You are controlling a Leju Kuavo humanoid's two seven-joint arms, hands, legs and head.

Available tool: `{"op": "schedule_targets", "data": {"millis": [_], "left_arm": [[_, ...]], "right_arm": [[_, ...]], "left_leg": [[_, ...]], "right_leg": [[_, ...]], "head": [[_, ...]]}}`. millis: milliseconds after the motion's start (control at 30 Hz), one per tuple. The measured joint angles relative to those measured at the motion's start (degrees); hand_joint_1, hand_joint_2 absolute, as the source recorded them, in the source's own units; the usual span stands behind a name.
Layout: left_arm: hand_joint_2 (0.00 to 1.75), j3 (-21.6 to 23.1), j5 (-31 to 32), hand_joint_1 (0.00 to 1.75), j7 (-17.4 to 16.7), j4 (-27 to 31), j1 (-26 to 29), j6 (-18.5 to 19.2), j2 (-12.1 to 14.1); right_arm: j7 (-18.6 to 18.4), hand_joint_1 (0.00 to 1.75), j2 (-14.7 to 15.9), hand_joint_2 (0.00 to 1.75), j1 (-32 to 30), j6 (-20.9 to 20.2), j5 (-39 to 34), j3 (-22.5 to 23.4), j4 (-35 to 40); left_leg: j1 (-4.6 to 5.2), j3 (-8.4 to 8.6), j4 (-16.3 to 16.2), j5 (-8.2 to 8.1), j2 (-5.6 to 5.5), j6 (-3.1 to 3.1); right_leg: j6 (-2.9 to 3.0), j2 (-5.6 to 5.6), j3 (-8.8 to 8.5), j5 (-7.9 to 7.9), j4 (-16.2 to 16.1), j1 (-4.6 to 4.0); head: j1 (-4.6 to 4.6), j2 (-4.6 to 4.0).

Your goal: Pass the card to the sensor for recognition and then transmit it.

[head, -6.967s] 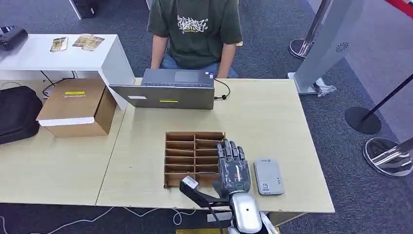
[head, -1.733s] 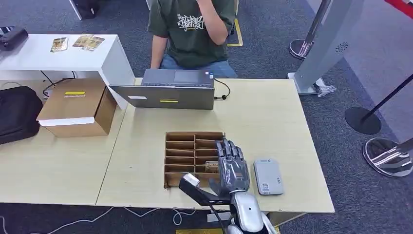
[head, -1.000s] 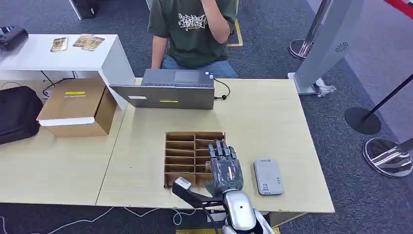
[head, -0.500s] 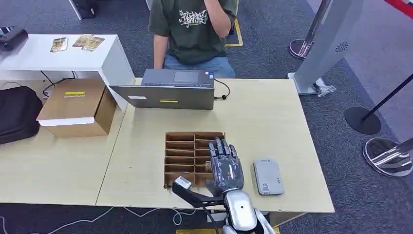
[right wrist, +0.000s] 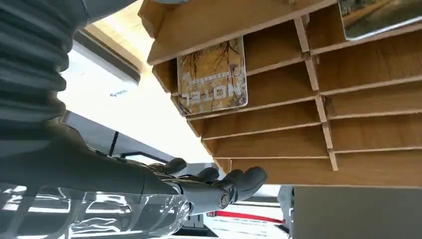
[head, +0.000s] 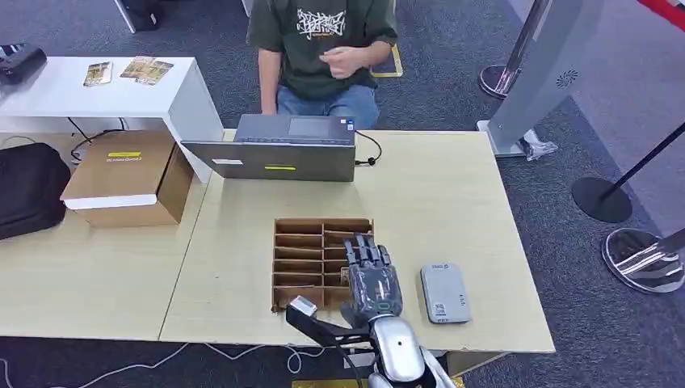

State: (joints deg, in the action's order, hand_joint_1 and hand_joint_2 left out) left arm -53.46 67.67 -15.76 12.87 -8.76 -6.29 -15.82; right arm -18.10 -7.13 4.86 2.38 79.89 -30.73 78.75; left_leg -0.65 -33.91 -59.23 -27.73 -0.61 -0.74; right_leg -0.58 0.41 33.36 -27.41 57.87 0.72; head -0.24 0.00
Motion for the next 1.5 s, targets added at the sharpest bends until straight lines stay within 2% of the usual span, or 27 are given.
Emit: {"op": "schedule_targets", "data": {"millis": [200, 267, 300, 333, 433, 633, 767, 867, 1067, 1200, 1267, 1333, 1500], "left_arm": [[1.75, 0.0, -0.3, 0.00, 0.0, 0.0, 0.0, 0.0, 0.0], [1.75, 0.0, -0.3, 0.00, -0.1, 0.0, 0.0, 0.1, 0.0], [1.75, 0.0, -0.5, 0.00, -0.1, 0.0, 0.0, 0.1, 0.0], [1.75, 0.0, -0.5, 0.00, -0.1, 0.0, 0.0, 0.1, 0.0], [1.75, 0.0, -0.7, 0.00, -0.3, 0.0, 0.0, 0.1, 0.0], [1.75, 0.0, -0.9, 0.00, -0.4, 0.0, 0.0, 0.1, 0.0], [1.75, 0.0, -1.0, 0.00, -0.4, 0.0, 0.0, 0.1, 0.0], [1.75, 0.0, -1.1, 0.00, -0.4, 0.0, 0.1, 0.2, 0.0], [1.75, -0.3, -1.2, 0.00, -0.4, 0.0, 0.1, 0.3, 0.0], [1.75, -0.3, -1.2, 0.00, -0.4, 0.0, 0.1, 0.3, 0.1], [1.75, -0.4, -1.3, 0.00, -0.4, 0.0, 0.1, 0.4, 0.1], [1.75, -0.4, -1.3, 0.00, -0.4, 0.0, 0.1, 0.4, 0.1], [1.75, -0.7, -1.7, 0.00, -0.1, 0.0, 0.1, 0.4, 0.2]], "right_arm": [[0.2, 0.02, 0.0, 1.75, 0.1, -0.1, 0.0, 0.0, -0.7], [0.2, 0.14, 0.0, 1.75, 0.2, -0.1, 0.0, 0.0, -1.0], [0.2, 0.45, 0.0, 1.75, 0.2, -0.2, 0.0, 0.0, -1.1], [0.2, 1.33, 0.0, 1.75, 0.2, -0.2, 0.0, 0.0, -1.2], [0.4, 1.64, 0.0, 1.75, 0.3, -0.2, 0.0, 0.0, -1.6], [0.5, 1.66, 0.0, 1.75, 0.4, -0.1, 0.0, 0.0, -1.7], [0.7, 1.55, -0.1, 1.75, 0.4, -0.2, 0.0, 0.0, -1.8], [0.7, 1.41, -0.2, 1.75, 0.5, -0.1, 0.0, 0.0, -1.9], [1.0, 1.33, -0.2, 1.75, 0.8, 0.3, -0.5, 0.0, -2.0], [1.3, 1.41, -0.2, 1.75, 0.8, 0.9, -0.9, 0.0, -2.2], [1.4, 1.68, -0.2, 1.75, 0.9, 1.0, -1.0, 0.0, -2.3], [1.4, 1.75, -0.2, 1.75, 0.9, 1.2, -1.2, 0.0, -2.4], [2.2, 1.75, -0.2, 1.75, 0.8, 3.9, -1.9, 0.0, -2.6]], "left_leg": [[0.00, 0.00, 0.0, 0.00, 0.00, 0.00], [0.00, 0.00, 0.0, 0.00, 0.00, 0.00], [0.00, 0.00, 0.0, 0.00, 0.00, 0.00], [0.00, 0.00, 0.0, 0.00, 0.00, 0.00], [0.00, 0.00, 0.0, 0.00, 0.00, 0.00], [0.00, 0.02, 0.0, 0.00, 0.00, 0.00], [-0.01, 0.05, 0.0, 0.00, -0.01, 0.00], [-0.01, 0.08, 0.0, 0.00, 0.00, 0.00], [-0.01, 0.09, 0.0, 0.00, 0.00, 0.00], [-0.01, 0.09, 0.0, 0.00, 0.00, 0.00], [-0.01, 0.10, 0.0, 0.00, 0.00, 0.00], [-0.01, 0.10, 0.0, 0.00, 0.00, 0.00], [-0.01, 0.10, 0.0, 0.00, -0.01, 0.00]], "right_leg": [[0.00, 0.00, 0.00, 0.00, 0.0, 0.00], [0.00, 0.00, 0.00, 0.00, 0.0, 0.00], [0.00, 0.00, -0.01, 0.00, 0.0, 0.00], [0.00, 0.00, -0.01, 0.00, 0.0, 0.00], [0.00, 0.00, -0.01, 0.00, 0.0, 0.00], [0.00, 0.00, -0.03, 0.00, 0.0, 0.00], [0.00, -0.02, -0.06, 0.00, 0.0, -0.01], [0.00, -0.01, -0.09, 0.00, 0.0, 0.00], [0.00, -0.01, -0.11, 0.00, 0.0, 0.00], [0.00, -0.01, -0.11, 0.00, 0.0, 0.00], [0.00, -0.01, -0.11, 0.00, 0.0, -0.01], [0.00, -0.01, -0.11, 0.00, 0.0, -0.01], [0.00, -0.02, -0.11, 0.00, 0.0, -0.01]], "head": [[0.00, 0.00], [0.00, 0.00], [0.00, 0.00], [0.00, 0.00], [0.00, -0.02], [0.00, -0.02], [-0.02, -0.02], [0.00, -0.02], [-0.02, -0.02], [0.00, 0.00], [0.00, 0.00], [0.00, 0.00], [0.00, 0.00]]}}
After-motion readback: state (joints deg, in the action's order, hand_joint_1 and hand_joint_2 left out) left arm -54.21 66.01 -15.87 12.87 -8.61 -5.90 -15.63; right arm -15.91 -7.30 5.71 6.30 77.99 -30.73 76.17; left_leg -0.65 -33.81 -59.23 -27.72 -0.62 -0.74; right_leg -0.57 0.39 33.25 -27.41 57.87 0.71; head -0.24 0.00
